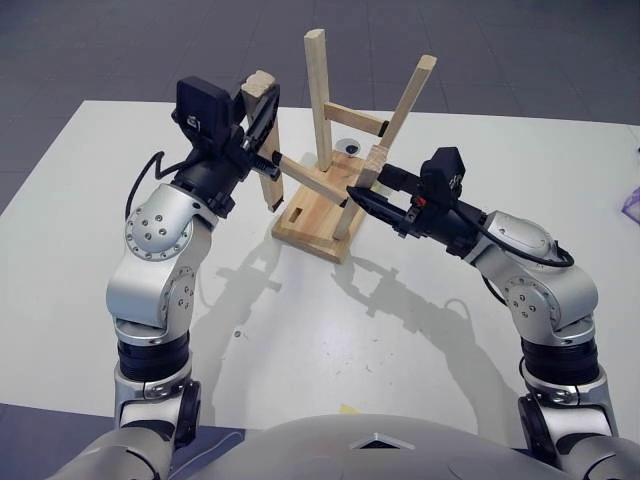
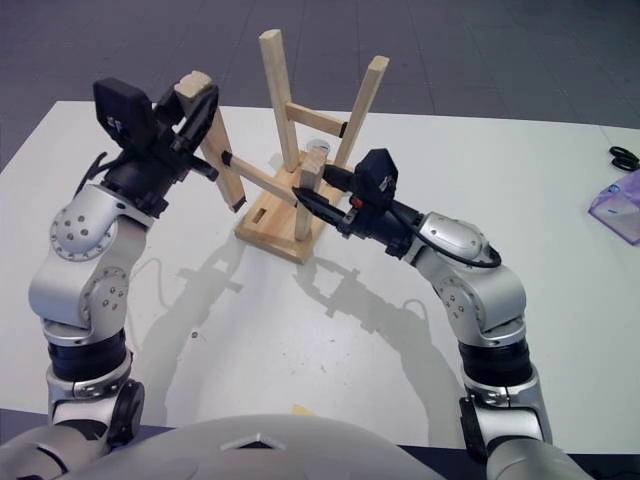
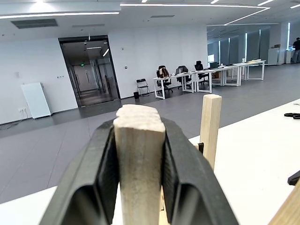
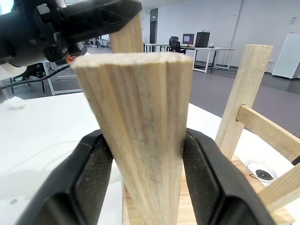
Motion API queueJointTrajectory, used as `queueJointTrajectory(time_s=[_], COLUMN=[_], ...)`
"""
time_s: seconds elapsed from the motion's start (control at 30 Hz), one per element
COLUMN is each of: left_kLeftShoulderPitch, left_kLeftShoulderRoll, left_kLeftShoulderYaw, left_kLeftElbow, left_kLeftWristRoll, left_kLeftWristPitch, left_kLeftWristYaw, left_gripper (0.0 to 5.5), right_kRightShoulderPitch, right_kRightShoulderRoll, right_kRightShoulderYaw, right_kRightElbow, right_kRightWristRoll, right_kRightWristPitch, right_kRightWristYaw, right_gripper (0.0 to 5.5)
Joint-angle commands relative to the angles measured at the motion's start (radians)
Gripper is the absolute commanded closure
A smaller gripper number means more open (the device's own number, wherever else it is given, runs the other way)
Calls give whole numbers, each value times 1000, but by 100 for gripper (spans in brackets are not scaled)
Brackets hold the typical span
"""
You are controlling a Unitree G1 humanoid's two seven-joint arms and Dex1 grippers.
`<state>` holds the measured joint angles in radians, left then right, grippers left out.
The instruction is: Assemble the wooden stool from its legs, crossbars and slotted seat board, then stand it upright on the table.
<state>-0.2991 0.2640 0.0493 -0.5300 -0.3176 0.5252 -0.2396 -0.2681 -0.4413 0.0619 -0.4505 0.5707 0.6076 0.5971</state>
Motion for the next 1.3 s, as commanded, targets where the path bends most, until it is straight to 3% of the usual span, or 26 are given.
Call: queueJointTrajectory(time_s=[0.03,0.43,0.63,0.83,1.3], left_kLeftShoulderPitch=[45,-25,40,51,64], left_kLeftShoulderRoll=[-43,-112,-135,-189,-181], left_kLeftShoulderYaw=[-3,21,-22,8,-29], left_kLeftElbow=[46,35,103,213,349], left_kLeftWristRoll=[-60,-134,-90,-138,-174], left_kLeftWristPitch=[-9,-70,-131,-207,-300], left_kLeftWristYaw=[-33,-26,-46,-54,-192], left_gripper=[447,447,447,447,447], right_kRightShoulderPitch=[6,15,19,20,9], right_kRightShoulderRoll=[6,10,16,11,9], right_kRightShoulderYaw=[17,32,32,29,29], right_kRightElbow=[8,4,-2,1,4], right_kRightWristRoll=[-11,-6,-2,2,18], right_kRightWristPitch=[13,18,20,23,37], right_kRightWristYaw=[-4,-2,-8,-3,10], right_gripper=[330,330,331,331,331])
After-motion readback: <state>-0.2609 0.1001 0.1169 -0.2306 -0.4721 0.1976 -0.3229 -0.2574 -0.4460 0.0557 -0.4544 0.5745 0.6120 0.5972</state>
